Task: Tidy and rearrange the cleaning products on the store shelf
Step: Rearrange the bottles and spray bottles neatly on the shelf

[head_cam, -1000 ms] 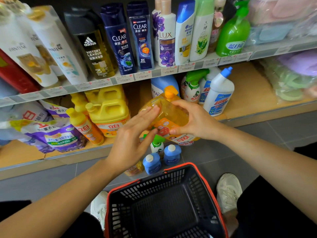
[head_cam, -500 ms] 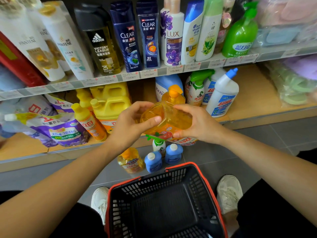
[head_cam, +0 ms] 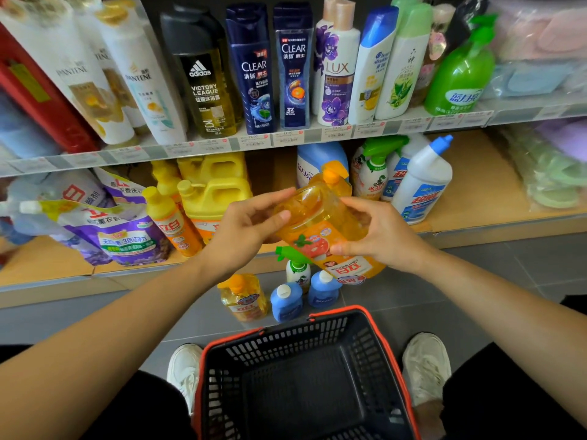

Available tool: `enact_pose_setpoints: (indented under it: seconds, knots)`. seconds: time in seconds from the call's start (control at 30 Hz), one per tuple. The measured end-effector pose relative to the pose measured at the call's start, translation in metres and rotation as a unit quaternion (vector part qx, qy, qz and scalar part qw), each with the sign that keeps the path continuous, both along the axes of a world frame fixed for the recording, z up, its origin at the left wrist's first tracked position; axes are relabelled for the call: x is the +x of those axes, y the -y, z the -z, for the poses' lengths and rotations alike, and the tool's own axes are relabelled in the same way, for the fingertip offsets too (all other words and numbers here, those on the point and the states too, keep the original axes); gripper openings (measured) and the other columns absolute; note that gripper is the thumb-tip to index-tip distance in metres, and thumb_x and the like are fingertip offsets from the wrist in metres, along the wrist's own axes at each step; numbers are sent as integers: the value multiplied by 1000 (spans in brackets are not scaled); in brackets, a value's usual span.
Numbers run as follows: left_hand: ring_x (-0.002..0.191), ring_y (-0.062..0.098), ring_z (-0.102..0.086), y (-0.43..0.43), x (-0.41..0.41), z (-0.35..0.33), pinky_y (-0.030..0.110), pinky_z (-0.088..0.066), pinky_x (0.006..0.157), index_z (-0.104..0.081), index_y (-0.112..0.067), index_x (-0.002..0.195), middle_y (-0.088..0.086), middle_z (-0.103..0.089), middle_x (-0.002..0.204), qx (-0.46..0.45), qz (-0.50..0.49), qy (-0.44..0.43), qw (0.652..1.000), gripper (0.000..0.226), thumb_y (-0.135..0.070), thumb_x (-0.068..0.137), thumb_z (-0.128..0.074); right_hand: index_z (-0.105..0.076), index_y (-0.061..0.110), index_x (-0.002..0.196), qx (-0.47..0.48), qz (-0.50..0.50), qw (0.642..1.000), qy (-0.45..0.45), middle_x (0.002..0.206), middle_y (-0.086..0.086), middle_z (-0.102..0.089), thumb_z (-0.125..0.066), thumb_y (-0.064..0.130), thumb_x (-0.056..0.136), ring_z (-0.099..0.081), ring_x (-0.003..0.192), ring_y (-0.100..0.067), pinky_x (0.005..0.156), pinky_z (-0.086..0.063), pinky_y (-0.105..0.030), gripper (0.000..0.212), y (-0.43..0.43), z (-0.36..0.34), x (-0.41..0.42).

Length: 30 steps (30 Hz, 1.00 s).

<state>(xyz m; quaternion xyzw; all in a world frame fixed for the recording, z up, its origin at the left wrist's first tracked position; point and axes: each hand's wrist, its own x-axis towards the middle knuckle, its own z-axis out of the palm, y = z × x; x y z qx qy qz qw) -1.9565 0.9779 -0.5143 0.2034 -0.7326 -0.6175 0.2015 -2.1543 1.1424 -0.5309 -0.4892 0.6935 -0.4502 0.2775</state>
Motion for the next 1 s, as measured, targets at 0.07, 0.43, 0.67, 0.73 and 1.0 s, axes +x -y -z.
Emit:
enact_pose_setpoints:
  seconds: [0.07,0.43,0.67,0.73,1.0]
  knots:
    - [129,2,-55,-3,0,0,23,-55,85,-71,-28,119,-2,-58,141,-19,25,-13,999,27,-24,94,-61,-57,40,124,-8,15,1000,20,111,27,-70,-91,22,65,-65,106,5,85,-50,-12,71,0,0,-2]
    - [106,15,-72,1,-5,1,24,-58,83,-53,-24,142,-7,-70,125,2,-1,-66,998,67,-17,80,-76,-65,33,118,-64,40,987,143,115,7,-74,-88,27,68,-69,106,-11,80,-57,-23,56,3,2,1]
    - [101,17,-72,-7,-7,27,37,-61,85,-25,-33,159,-7,-52,149,-26,31,40,998,97,-16,81,-82,-66,23,116,-100,76,970,206,113,0,-75,-87,24,67,-71,105,-18,81,-59,-31,54,6,-1,5]
    - [112,18,-67,-9,-7,36,46,-57,95,-35,-28,155,-6,-53,148,-40,45,125,990,91,-31,78,-84,-65,20,117,-114,89,963,230,112,-1,-75,-85,24,68,-71,104,-18,78,-59,-29,53,8,-1,7]
    - [109,19,-72,-28,-13,50,38,-59,92,-53,-18,130,0,-74,120,96,79,87,988,59,-17,80,-84,-62,19,118,-133,98,945,282,116,-4,-72,-84,35,67,-69,109,-25,83,-58,-42,58,13,-11,13]
